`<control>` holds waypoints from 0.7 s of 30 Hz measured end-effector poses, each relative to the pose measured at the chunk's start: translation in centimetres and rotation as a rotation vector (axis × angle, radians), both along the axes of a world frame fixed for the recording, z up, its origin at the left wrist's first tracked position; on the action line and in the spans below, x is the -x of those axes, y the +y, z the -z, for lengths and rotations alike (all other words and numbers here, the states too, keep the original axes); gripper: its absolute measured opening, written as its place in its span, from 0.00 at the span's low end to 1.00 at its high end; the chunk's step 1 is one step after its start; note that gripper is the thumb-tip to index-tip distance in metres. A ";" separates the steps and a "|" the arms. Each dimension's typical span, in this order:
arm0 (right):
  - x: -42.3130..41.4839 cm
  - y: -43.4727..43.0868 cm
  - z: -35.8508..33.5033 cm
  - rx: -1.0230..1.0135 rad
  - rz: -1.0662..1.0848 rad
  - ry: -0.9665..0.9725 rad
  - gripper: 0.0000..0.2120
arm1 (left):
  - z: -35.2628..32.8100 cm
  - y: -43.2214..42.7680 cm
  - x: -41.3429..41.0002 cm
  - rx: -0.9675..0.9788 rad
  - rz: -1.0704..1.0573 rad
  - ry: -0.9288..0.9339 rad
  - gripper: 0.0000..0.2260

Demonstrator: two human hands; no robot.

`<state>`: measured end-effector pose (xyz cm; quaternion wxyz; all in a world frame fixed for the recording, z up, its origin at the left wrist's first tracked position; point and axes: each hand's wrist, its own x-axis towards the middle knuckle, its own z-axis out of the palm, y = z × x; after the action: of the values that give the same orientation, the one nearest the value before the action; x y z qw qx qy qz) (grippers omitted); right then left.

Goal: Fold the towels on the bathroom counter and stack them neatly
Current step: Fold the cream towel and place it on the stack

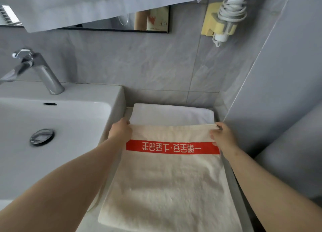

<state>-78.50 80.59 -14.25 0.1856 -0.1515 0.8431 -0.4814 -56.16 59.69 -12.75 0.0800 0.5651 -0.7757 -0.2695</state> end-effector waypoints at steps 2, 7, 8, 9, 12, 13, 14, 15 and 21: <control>-0.7 0.2 0.5 0.034 -0.072 -0.096 0.26 | 0.8 0.5 -0.1 -0.051 0.005 0.050 0.19; -5.1 1.7 1.1 -0.087 -0.200 0.075 0.27 | 2.2 4.3 -1.2 0.119 0.174 0.061 0.24; -6.6 2.2 1.4 -0.133 -0.245 0.150 0.26 | 2.4 5.5 -1.6 0.183 0.225 0.076 0.24; -8.3 2.7 1.7 -0.153 -0.315 0.229 0.25 | 2.8 6.8 -2.1 0.227 0.290 0.075 0.24; -13.2 4.1 3.1 -0.265 -0.574 0.424 0.23 | 4.2 11.1 -3.6 0.256 0.527 -0.066 0.23; -14.7 4.4 3.5 -0.352 -0.638 0.462 0.22 | 4.7 12.5 -4.2 0.242 0.581 -0.132 0.23; -15.7 4.7 4.0 -0.443 -0.669 0.496 0.23 | 5.4 13.6 -4.7 0.222 0.613 -0.203 0.22; -16.6 5.3 4.5 -0.529 -0.691 0.525 0.23 | 6.0 14.6 -5.2 0.198 0.624 -0.274 0.23; -18.3 11.1 8.1 -0.731 -0.750 0.600 0.29 | 8.7 15.8 -9.4 0.111 0.650 -0.478 0.50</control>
<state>-60.23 91.66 -22.36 0.1366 -0.4942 0.8586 0.0015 -46.78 75.50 -21.49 -0.1619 0.3320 -0.9239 -0.0996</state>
